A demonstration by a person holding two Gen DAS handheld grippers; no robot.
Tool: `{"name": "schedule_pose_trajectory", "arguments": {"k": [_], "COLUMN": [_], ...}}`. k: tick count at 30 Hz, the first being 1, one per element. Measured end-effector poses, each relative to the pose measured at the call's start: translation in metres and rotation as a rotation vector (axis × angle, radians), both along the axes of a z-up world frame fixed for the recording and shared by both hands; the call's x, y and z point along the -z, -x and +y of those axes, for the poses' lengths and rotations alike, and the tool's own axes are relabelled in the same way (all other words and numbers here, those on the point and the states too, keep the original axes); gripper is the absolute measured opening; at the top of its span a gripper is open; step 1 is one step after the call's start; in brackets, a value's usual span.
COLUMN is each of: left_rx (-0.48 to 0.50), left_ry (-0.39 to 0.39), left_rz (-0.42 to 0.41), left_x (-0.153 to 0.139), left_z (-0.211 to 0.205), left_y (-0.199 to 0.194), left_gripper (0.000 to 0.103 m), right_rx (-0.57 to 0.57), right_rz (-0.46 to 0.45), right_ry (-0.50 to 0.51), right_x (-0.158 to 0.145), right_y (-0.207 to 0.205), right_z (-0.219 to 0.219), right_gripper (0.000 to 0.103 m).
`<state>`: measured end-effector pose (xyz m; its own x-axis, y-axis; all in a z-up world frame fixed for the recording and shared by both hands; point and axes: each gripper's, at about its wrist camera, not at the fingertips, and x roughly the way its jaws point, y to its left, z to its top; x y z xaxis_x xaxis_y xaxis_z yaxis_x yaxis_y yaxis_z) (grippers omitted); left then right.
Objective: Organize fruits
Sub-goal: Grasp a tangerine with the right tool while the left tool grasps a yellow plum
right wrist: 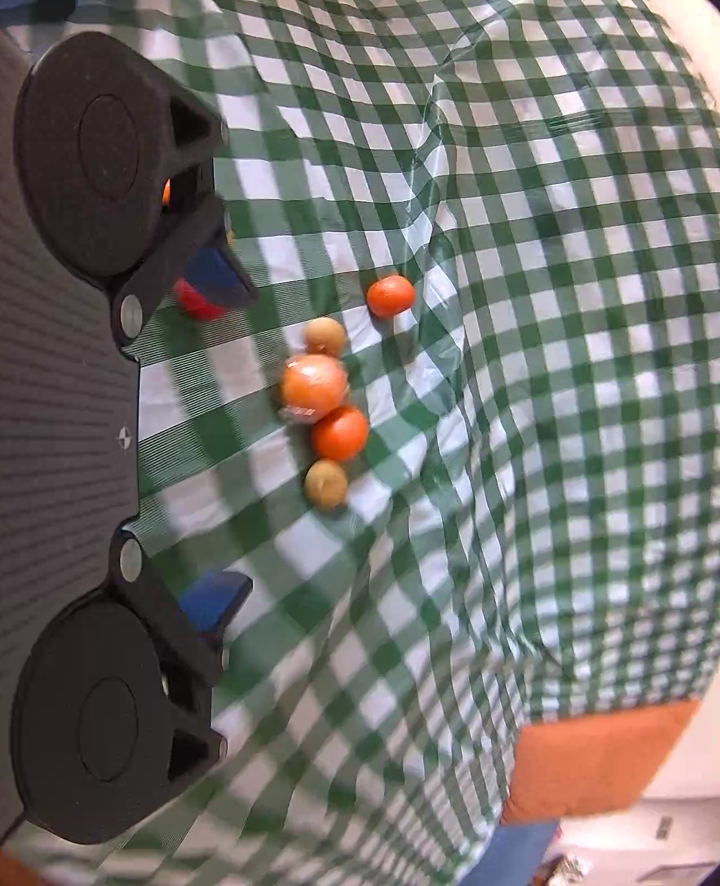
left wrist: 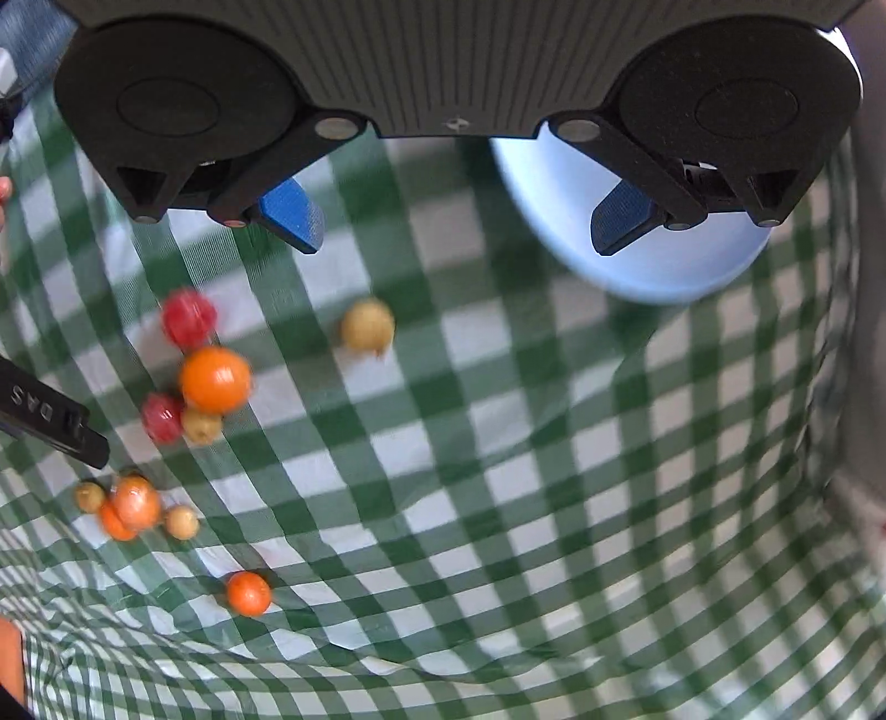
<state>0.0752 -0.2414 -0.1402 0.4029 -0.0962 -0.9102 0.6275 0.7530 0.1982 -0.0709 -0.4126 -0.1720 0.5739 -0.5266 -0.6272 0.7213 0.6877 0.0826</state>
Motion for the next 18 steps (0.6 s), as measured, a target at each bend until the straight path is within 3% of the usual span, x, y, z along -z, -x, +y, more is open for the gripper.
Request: {"name": "schedule_pose_trajectory", "arguments": {"k": [1, 6, 9, 12, 13, 14, 16, 18], "left_rx": [0.005, 0.033, 0.040, 0.047, 0.060, 0.077, 0.116, 0.127], "left_ry": [-0.005, -0.013, 0.055, 0.081, 0.105, 0.139, 0.147, 0.132], "left_rz": [0.004, 0.015, 0.022, 0.041, 0.057, 0.079, 0.076, 0.078], "left_x": [0.007, 0.040, 0.043, 0.044, 0.043, 0.040, 0.033, 0.029], "left_z": [-0.007, -0.032, -0.032, -0.032, -0.031, -0.029, -0.033, -0.036], "left_y": [-0.006, -0.030, -0.036, -0.038, -0.036, -0.033, -0.025, -0.018], "left_gripper": [0.103, 0.103, 0.103, 0.098, 0.085, 0.062, 0.028, 0.028], "right_rx": [-0.008, -0.035, -0.040, -0.041, -0.040, -0.041, -0.037, -0.029], "right_rz": [0.009, 0.033, 0.072, 0.043, 0.034, 0.030, 0.022, 0.040], "right_ry": [-0.011, -0.024, 0.001, 0.058, 0.058, 0.060, 0.078, 0.087], "right_x": [0.005, 0.029, 0.043, 0.049, 0.050, 0.050, 0.048, 0.045], "right_y": [-0.010, -0.051, -0.069, -0.071, -0.071, -0.071, -0.069, -0.067], "right_z": [-0.006, -0.024, -0.030, -0.029, -0.030, -0.030, -0.029, -0.027], "right_gripper": [0.082, 0.081, 0.081, 0.082, 0.082, 0.081, 0.040, 0.038]}}
